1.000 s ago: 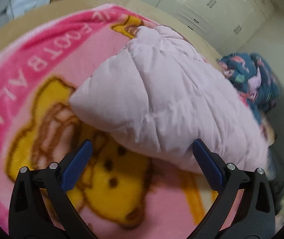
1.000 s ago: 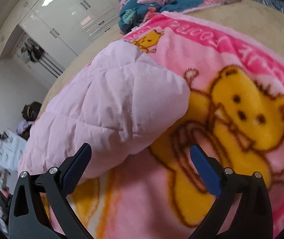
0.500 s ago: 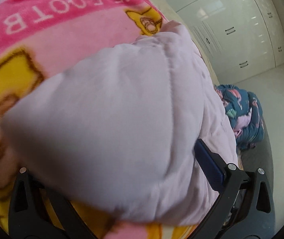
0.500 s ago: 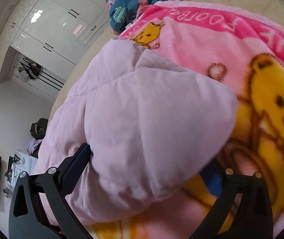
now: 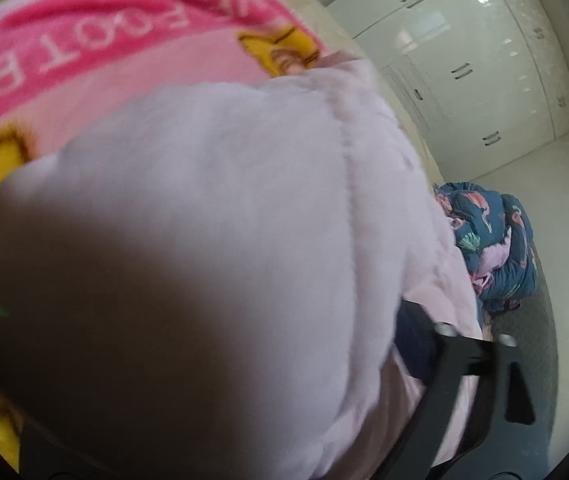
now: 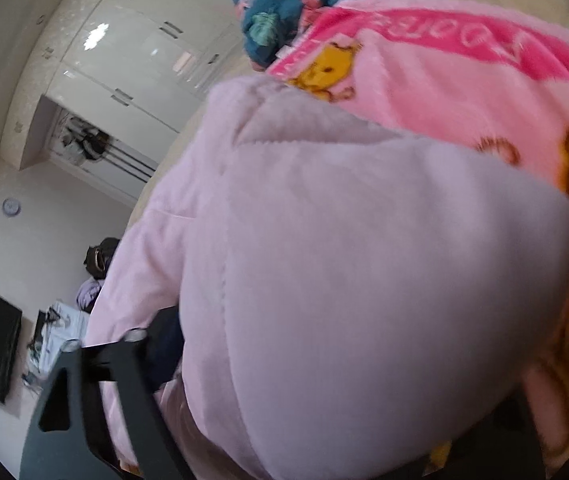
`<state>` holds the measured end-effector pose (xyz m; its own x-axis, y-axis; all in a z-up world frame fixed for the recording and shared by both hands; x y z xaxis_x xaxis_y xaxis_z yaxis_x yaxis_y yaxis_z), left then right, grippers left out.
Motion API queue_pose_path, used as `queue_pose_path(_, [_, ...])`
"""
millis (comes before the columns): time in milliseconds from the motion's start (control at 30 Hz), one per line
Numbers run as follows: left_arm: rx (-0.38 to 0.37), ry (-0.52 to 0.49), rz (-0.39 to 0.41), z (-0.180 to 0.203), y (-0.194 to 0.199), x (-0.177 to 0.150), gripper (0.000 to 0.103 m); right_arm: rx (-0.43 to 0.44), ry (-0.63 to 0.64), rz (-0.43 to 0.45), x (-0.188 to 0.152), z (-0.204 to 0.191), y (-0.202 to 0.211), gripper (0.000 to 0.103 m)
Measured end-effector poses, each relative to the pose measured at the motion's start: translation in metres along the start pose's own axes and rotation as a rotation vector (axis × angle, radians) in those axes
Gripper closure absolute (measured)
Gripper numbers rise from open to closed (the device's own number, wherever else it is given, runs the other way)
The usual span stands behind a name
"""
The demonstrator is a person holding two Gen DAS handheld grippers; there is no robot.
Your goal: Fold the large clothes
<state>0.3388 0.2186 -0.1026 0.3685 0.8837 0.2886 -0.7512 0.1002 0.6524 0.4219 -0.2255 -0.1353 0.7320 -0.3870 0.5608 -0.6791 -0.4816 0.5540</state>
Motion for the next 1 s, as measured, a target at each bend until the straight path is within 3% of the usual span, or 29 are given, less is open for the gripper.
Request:
queue_pose_path(33, [-0.003,-0.021,0.009,0.004,0.003,-0.001,0.044,0.003,0.027,0.008,0.002,-0.004,0.004,0.041])
queue_pose_path(133, [-0.008,-0.081,0.030,0.020,0.014,-0.004,0.060,-0.010,0.136,0.013,0.008,-0.019,0.010,0.057])
queue_pose_path(233, [0.012,-0.146,0.047,0.033,0.023,-0.006,0.066,-0.043,0.248,0.002,0.011,-0.034,0.016,0.064])
queue_pose_path(700, [0.029,-0.263,0.085,0.072,0.067,-0.029,0.069,-0.026,0.433,0.035,0.036,-0.075,0.053,0.071])
queue_pose_path(1000, [0.003,-0.309,0.099,0.074,0.089,-0.033,0.070,-0.024,0.534,0.067,0.029,-0.096,0.083,0.071])
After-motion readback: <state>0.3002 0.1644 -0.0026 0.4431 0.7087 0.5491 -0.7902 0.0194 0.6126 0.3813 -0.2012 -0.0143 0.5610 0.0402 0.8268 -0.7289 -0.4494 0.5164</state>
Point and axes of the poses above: each gripper's, at about its wrist camera, not at the fingertips, and y roughly against the way its jaws point, z to its right, x to its top, the point moved 6 cm from there along -y, roughly the way its jaws point, and after that the axes turned 10 degrees about y, right-handed, at the moved point
